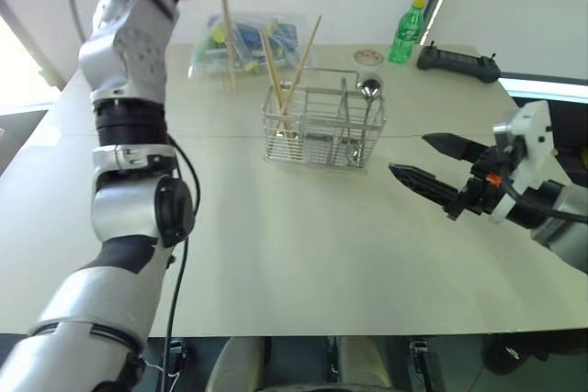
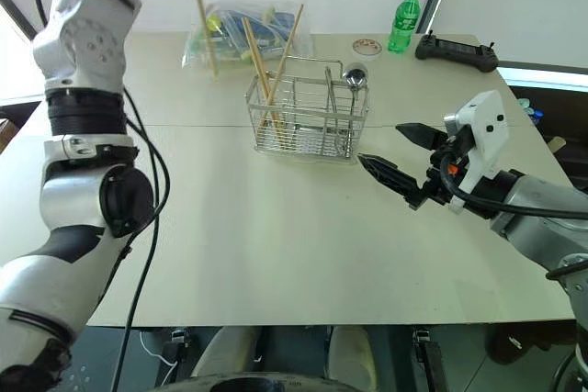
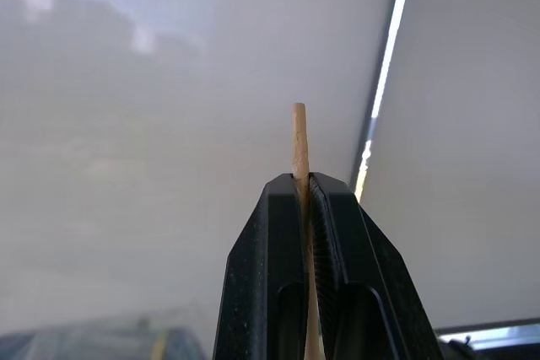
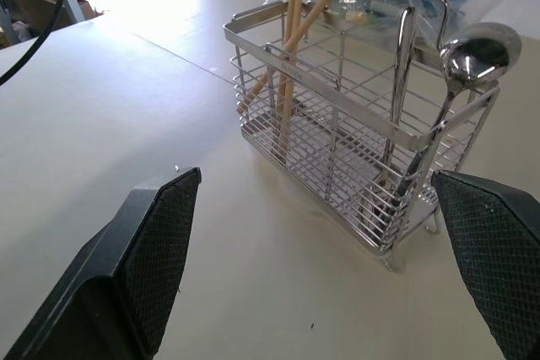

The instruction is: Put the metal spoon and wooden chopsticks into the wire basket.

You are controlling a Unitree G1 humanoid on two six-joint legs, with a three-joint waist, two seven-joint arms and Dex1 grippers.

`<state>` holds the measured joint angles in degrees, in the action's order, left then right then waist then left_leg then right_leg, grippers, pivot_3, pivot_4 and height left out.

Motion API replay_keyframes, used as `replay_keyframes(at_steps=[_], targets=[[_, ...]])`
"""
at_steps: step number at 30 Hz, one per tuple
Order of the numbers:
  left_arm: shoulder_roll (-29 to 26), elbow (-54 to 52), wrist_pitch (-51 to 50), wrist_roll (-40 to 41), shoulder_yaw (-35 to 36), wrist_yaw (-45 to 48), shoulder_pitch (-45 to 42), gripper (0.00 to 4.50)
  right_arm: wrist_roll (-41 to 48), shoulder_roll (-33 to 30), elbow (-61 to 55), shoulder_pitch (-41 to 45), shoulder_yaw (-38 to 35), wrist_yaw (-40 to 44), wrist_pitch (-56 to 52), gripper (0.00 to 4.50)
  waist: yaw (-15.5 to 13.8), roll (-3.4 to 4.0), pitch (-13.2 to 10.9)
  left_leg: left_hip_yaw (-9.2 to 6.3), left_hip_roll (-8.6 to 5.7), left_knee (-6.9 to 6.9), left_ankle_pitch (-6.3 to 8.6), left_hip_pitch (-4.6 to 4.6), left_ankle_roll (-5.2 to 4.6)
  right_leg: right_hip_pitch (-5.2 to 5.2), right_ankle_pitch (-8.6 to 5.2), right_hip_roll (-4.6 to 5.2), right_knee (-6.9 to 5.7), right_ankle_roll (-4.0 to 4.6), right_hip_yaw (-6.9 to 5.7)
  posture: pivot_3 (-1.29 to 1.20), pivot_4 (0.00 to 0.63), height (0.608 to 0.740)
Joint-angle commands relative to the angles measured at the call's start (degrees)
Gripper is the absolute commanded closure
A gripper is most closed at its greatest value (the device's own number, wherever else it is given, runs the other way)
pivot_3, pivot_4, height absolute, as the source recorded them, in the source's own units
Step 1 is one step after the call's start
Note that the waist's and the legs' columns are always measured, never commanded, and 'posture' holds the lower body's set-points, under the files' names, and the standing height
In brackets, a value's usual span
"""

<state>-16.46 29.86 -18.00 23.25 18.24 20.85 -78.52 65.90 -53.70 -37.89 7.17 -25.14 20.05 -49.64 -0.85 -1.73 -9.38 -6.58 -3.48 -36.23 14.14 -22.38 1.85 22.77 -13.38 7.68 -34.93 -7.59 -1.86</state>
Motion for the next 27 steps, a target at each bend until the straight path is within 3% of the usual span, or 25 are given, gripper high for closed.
replay_keyframes(at_steps=[1,9,27], targets=[[2.6,-1.2,2.9,0.3,-1.9,0.2,-2.3,4.45,-0.2,0.3,-0.6,1.1,-0.9,-0.5,1.0,0.00,0.0,0.01,0.0,0.00,-0.02,0.01,0.00,0.00,0.00,0.00,0.00,0.00,0.00,0.00,0.00,0.00,0.150,0.690],[6.2,0.4,4.8,-1.6,-6.1,2.2,1.0,4.45,0.3,2.0,-0.2,3.8,-2.4,-5.2,1.6,0.00,0.2,0.04,0.0,0.02,0.01,-0.01,-0.01,0.03,-0.01,0.02,0.00,-0.07,-0.04,0.01,0.01,0.00,0.150,0.690],[9.1,-0.4,10.7,-6.1,-9.5,0.9,10.2,4.45,-1.1,7.1,-1.0,8.5,3.8,-9.3,2.5,0.00,0.1,0.05,0.0,-0.03,-0.03,0.00,-0.01,-0.01,-0.02,0.03,0.00,-0.06,-0.03,0.02,0.00,0.00,0.150,0.690]])
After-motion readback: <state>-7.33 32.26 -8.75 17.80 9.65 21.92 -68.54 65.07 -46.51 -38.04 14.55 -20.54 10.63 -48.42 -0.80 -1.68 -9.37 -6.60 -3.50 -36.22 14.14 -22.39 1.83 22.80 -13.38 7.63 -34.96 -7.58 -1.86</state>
